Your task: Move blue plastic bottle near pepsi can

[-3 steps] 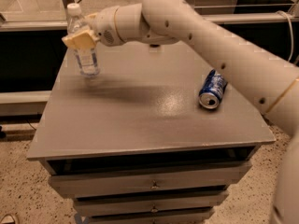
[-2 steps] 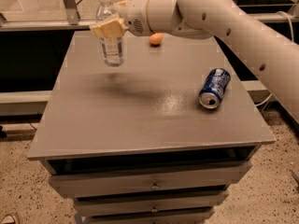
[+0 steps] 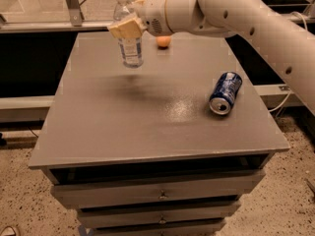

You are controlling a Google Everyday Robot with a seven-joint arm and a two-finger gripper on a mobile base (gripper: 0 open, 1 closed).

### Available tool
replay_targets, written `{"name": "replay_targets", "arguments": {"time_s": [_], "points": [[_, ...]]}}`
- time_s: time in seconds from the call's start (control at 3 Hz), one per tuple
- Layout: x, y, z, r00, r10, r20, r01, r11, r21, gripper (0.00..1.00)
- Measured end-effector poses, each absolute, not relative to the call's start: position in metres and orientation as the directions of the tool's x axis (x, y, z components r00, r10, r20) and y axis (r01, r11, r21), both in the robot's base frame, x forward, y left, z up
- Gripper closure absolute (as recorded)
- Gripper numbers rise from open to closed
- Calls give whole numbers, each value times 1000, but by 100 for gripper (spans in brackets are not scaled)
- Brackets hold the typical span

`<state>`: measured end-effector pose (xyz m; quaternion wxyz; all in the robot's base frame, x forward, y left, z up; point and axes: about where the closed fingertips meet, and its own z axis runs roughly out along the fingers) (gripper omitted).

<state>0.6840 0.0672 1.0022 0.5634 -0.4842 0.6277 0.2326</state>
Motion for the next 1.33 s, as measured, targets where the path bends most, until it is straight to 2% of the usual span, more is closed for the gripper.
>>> {"name": "replay_targets", "arguments": {"time_s": [0.67, 1.0, 1.33], "points": [[695, -67, 1015, 91, -462, -882, -748, 553, -367, 100], [690, -130, 1003, 38, -469, -883, -686, 630, -364, 100], [686, -156, 990, 3, -461, -887, -663, 664, -347, 100]]}}
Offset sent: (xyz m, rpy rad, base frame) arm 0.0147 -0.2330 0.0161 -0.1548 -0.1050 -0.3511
